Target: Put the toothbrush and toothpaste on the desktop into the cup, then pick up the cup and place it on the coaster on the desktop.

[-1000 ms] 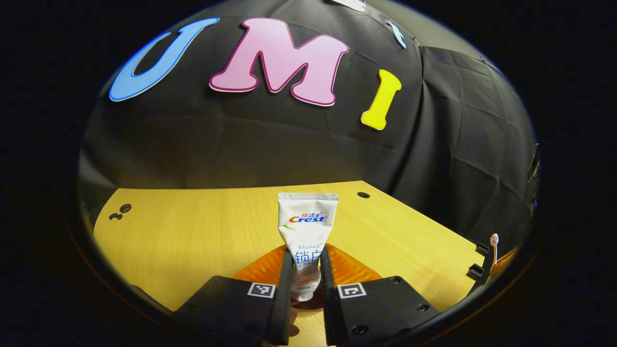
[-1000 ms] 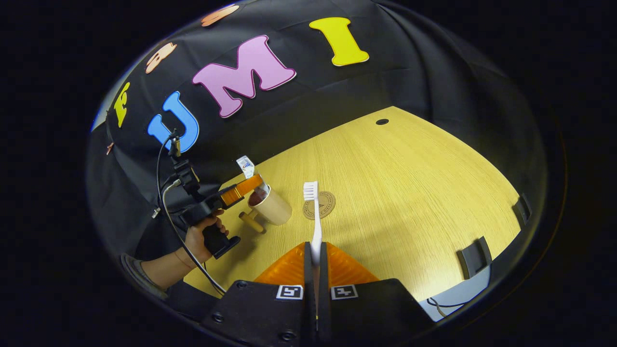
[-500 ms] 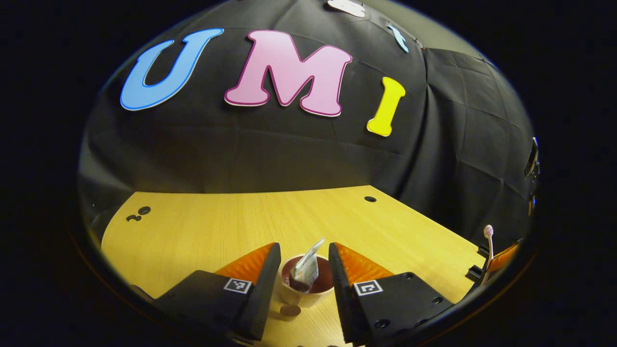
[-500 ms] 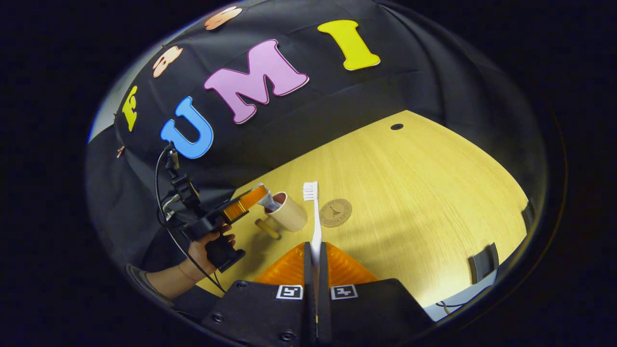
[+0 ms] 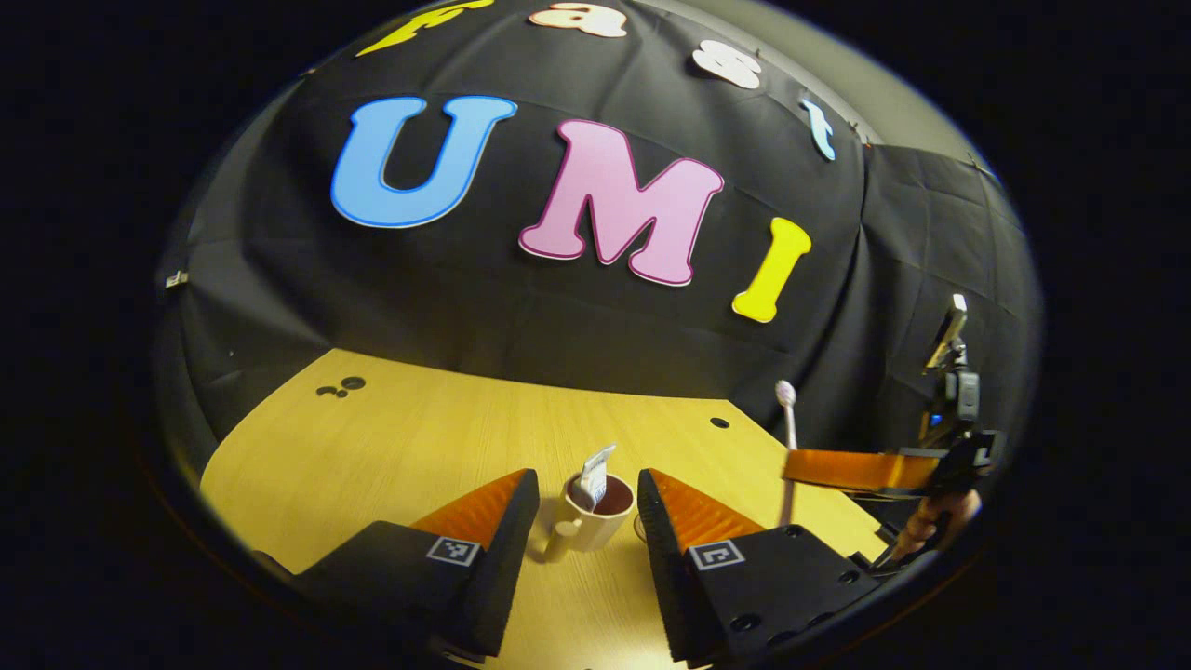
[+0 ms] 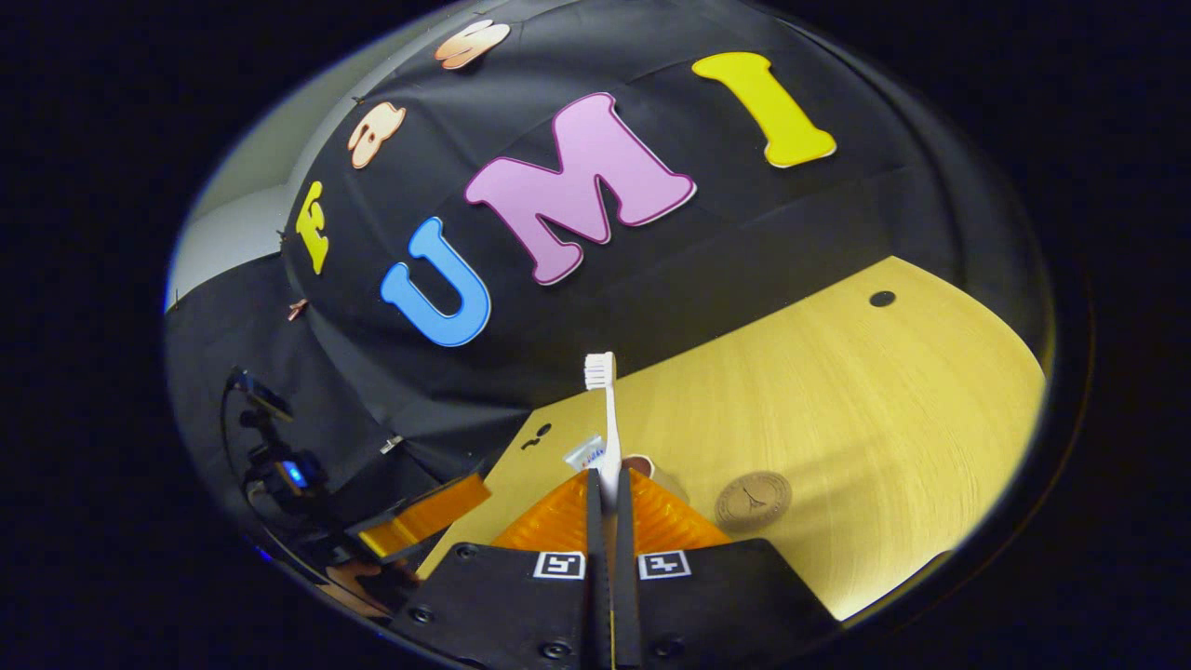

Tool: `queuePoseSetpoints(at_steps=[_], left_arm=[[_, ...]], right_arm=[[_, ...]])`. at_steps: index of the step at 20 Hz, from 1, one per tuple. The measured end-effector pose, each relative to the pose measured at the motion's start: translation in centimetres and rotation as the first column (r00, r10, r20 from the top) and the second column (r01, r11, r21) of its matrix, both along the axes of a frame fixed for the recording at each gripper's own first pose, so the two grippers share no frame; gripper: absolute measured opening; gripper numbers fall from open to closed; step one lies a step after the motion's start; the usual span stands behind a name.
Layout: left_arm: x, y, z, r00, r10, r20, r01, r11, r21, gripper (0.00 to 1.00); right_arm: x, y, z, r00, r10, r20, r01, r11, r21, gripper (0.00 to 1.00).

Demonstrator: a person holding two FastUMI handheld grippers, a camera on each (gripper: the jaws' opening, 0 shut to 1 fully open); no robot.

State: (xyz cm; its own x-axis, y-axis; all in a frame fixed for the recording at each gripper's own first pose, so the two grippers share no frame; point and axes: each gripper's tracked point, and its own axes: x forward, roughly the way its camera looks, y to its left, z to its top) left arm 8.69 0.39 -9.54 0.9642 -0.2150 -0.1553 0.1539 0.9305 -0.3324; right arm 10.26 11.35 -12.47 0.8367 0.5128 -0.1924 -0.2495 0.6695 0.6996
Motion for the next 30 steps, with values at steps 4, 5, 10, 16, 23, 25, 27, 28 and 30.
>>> queuePoseSetpoints(at_steps=[4,5,10,16,23,25,27,28,30], left_arm=[[-4.6,-0.6,-2.2,0.997,0.023,-0.068,-0.024,1.0,-0.016,0.66],[-5.9,-0.8,-3.2,0.995,0.022,-0.094,-0.023,1.0,-0.018,0.67],[-9.4,-1.4,-6.6,0.982,0.039,-0.187,-0.045,0.999,-0.027,0.67],[-12.7,1.0,-8.6,0.97,0.074,-0.23,-0.083,0.996,-0.027,0.67],[-12.5,0.6,-9.5,0.968,0.047,-0.245,-0.056,0.998,-0.029,0.67],[-12.1,0.2,-9.6,0.969,0.036,-0.246,-0.045,0.998,-0.031,0.67],[-11.8,-0.2,-9.6,0.968,0.03,-0.248,-0.039,0.999,-0.032,0.67],[-11.7,-0.3,-9.5,0.968,0.026,-0.248,-0.035,0.999,-0.033,0.67],[-11.6,-0.2,-9.4,0.969,0.025,-0.247,-0.034,0.999,-0.032,0.67]], right_arm=[[4.6,1.3,-0.2,0.999,-0.011,0.05,0.009,0.999,0.049,0.06],[5.5,1.5,-0.5,0.998,-0.017,0.057,0.013,0.998,0.058,0.06],[9.3,3.5,-1.1,0.993,-0.043,0.112,0.03,0.993,0.115,0.06],[12.3,5.8,-4.0,0.987,-0.056,0.153,0.04,0.994,0.102,0.06],[12.5,7.8,-7.8,0.987,-0.018,0.161,0.018,1.0,0.001,0.06],[12.3,7.6,-8.5,0.987,-0.021,0.158,0.025,0.999,-0.021,0.06],[11.8,7.4,-8.9,0.988,-0.015,0.152,0.019,1.0,-0.023,0.06],[11.6,7.5,-9.2,0.989,-0.006,0.149,0.01,1.0,-0.027,0.06],[11.0,7.4,-9.5,0.99,0.012,0.143,-0.006,0.999,-0.04,0.07]])
